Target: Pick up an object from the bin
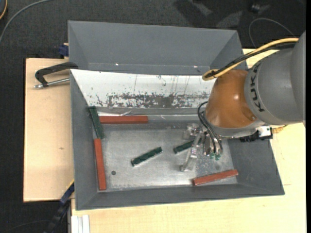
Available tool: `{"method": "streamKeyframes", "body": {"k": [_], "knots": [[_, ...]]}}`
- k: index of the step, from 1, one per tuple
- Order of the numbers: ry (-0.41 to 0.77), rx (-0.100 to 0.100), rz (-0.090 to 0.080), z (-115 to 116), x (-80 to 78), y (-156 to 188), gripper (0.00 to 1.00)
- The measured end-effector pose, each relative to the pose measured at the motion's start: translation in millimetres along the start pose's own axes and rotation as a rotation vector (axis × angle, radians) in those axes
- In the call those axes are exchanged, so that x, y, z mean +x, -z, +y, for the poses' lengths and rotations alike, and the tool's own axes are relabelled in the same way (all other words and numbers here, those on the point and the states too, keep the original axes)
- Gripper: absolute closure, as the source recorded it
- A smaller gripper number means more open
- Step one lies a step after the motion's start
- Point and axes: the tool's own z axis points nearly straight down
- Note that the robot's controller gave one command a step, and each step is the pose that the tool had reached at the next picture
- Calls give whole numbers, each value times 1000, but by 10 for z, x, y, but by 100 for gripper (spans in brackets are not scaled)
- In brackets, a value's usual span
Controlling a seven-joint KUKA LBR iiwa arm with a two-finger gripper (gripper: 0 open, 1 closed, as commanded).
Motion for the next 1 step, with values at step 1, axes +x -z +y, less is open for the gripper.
{"method": "streamKeyframes", "body": {"k": [1], "knots": [[1,0,-1,2,-1,1,100]]}}
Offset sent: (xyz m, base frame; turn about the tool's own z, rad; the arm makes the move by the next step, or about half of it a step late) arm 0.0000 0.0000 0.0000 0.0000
